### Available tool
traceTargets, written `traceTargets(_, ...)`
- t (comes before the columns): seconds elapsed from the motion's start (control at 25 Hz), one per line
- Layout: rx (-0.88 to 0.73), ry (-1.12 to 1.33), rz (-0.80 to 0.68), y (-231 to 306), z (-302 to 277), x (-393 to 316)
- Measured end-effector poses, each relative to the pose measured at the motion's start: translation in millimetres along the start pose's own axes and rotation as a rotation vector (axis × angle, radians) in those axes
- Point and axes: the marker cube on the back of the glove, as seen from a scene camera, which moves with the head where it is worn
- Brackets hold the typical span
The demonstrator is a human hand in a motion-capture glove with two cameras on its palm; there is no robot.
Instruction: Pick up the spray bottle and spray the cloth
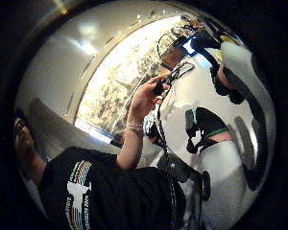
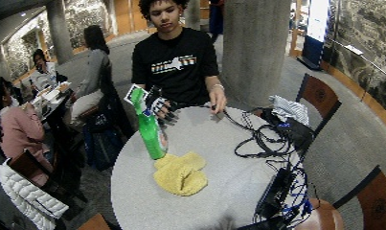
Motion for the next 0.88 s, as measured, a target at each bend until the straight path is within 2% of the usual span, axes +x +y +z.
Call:
traceTargets(0.4, -0.015, 0.012, 0.009, 0.5, -0.5, 0.4)
traceTargets(0.88, 0.023, -0.006, 0.129, -0.9, -9.7, -8.5)
